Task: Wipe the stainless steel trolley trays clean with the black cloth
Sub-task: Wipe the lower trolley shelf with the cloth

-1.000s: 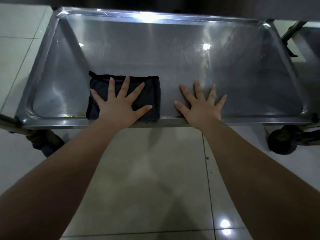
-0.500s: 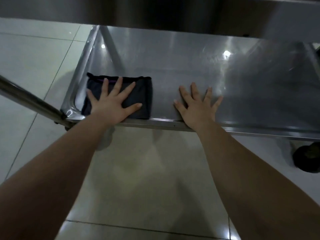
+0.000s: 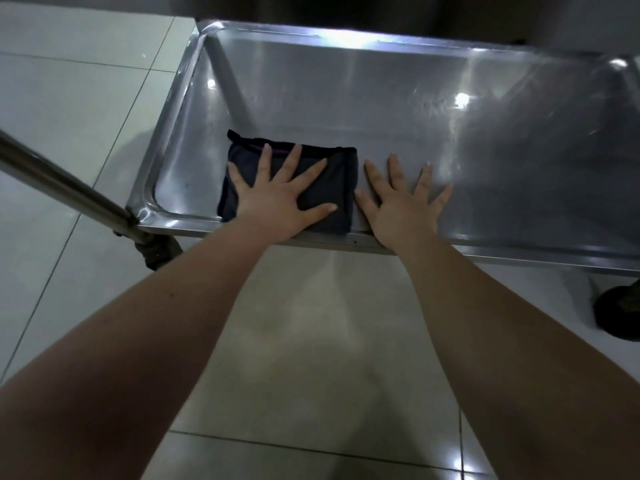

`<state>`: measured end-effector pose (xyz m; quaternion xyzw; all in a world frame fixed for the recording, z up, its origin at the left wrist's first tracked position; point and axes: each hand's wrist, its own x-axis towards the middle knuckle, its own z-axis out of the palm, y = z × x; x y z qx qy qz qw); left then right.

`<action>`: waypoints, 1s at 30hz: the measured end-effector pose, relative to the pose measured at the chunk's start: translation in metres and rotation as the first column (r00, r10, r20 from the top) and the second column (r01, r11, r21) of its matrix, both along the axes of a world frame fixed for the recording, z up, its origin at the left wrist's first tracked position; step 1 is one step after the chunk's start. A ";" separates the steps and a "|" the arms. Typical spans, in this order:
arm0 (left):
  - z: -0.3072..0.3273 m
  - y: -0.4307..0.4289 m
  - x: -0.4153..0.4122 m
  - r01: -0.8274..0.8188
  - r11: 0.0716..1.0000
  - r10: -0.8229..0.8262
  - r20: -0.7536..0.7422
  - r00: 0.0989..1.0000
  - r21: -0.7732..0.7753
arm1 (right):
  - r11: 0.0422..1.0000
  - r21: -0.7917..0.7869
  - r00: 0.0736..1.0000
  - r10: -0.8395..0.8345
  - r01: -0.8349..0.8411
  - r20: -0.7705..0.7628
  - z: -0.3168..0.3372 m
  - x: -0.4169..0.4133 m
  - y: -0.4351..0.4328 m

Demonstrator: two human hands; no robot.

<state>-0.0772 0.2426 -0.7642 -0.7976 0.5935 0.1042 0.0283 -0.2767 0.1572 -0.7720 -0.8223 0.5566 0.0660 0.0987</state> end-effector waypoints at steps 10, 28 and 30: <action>0.011 0.032 0.058 -0.187 0.976 0.191 -0.025 0.981 0.108 | 0.999 -0.035 1.000 0.000 -0.001 -0.013 -0.004 0.001 0.002; 0.008 0.053 0.078 -0.157 0.987 0.158 -0.018 0.987 0.048 | 1.000 0.020 0.997 0.009 -0.008 -0.070 0.011 0.005 0.006; 0.007 0.052 0.076 -0.151 0.988 0.152 -0.025 0.988 0.039 | 1.000 -0.009 0.999 0.008 -0.008 -0.043 0.019 0.028 0.002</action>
